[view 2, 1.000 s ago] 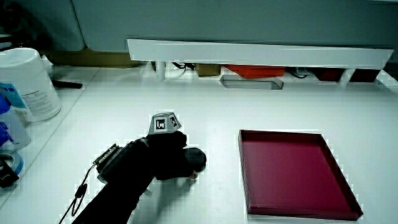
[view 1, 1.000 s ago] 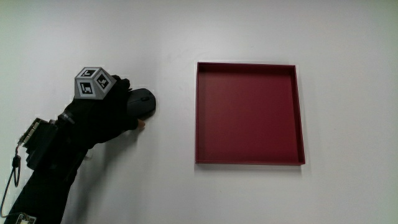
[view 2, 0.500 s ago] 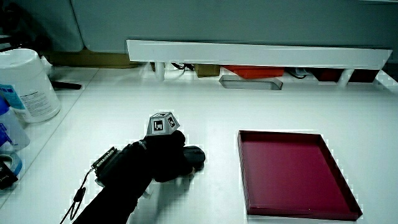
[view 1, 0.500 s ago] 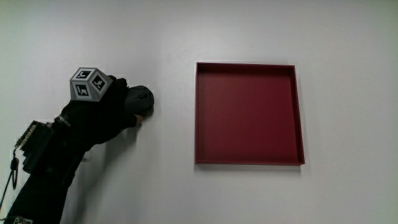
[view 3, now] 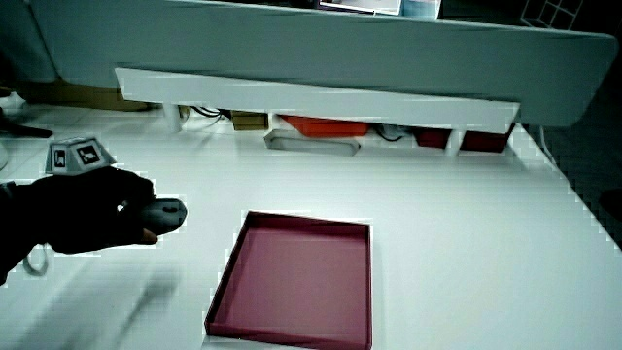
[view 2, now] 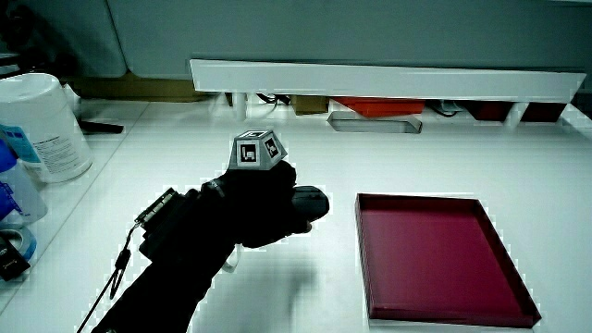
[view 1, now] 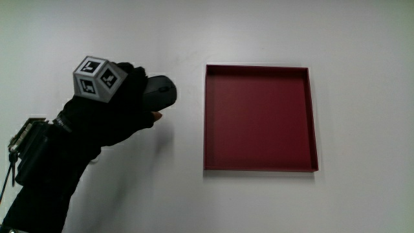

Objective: Pick mouse from desk

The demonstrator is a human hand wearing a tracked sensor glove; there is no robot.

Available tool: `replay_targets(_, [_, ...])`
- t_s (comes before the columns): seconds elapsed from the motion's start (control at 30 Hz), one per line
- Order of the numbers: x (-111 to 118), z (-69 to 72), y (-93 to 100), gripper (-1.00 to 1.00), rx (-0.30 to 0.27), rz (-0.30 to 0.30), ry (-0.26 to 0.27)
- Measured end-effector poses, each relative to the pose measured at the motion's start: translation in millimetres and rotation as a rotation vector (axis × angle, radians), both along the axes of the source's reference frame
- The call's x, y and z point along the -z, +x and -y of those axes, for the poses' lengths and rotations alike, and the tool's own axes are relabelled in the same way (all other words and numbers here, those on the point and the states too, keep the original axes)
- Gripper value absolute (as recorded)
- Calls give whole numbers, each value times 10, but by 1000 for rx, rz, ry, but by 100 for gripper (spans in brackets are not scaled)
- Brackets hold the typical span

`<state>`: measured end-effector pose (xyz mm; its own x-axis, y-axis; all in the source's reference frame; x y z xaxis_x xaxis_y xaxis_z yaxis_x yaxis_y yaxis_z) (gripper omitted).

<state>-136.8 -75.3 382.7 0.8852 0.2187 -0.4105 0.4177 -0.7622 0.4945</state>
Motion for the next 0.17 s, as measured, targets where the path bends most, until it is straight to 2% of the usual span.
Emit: replay_targets(0.17, [9,71,314,100,-72,-10,-1])
